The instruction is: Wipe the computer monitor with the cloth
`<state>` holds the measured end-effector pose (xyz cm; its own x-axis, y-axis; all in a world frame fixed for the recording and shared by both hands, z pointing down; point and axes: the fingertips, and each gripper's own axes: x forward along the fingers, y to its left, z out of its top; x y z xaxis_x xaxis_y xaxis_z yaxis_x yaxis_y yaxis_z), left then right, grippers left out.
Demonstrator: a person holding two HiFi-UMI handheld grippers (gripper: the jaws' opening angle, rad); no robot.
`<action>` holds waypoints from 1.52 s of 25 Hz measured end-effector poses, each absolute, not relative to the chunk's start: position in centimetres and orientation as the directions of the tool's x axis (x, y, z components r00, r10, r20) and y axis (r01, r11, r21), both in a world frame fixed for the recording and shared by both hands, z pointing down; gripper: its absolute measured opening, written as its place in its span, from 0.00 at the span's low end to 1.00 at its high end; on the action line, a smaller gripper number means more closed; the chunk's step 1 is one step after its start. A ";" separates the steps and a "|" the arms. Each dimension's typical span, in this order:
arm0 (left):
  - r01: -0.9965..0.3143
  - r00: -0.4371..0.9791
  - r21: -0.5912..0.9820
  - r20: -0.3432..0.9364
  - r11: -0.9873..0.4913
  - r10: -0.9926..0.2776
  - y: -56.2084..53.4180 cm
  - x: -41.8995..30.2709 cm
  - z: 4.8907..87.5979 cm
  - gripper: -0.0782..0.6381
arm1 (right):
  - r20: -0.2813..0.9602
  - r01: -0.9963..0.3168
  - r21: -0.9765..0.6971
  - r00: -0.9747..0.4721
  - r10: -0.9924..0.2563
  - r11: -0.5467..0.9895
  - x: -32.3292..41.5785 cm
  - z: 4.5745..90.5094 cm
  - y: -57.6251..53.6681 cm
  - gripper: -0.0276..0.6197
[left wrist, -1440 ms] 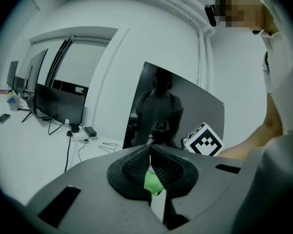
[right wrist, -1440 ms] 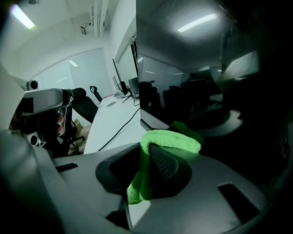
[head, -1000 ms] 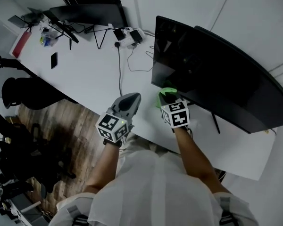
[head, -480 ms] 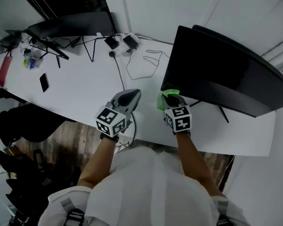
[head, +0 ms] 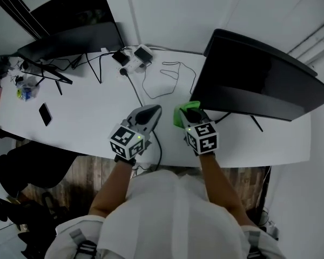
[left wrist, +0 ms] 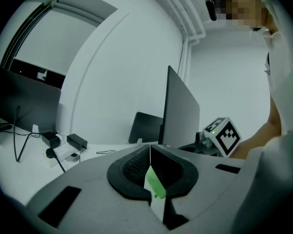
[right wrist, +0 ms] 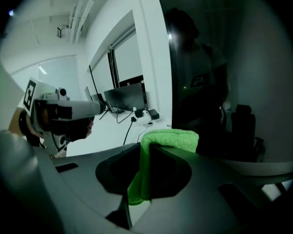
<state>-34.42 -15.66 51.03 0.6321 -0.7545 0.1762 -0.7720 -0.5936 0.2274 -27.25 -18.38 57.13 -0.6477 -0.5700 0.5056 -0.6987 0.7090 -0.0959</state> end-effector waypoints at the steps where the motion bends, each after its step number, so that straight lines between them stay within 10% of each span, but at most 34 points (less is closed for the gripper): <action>1: -0.771 0.633 0.227 0.169 -0.595 -0.755 -15.8 -34.8 50.8 0.13 | 0.480 -0.698 -0.099 -0.658 -0.580 0.709 -27.8 55.8 -18.5 0.11; 16: -0.766 0.632 0.185 0.041 -0.616 -0.774 -17.1 -38.1 44.9 0.13 | -0.012 -0.682 0.044 -0.731 -0.682 0.730 -32.7 27.3 -21.5 0.11; 38: -0.724 0.683 0.159 0.035 -0.671 -0.729 -17.6 -35.4 43.9 0.13 | 0.007 -0.782 -0.207 -0.602 -0.798 0.588 -26.3 32.1 -23.0 0.11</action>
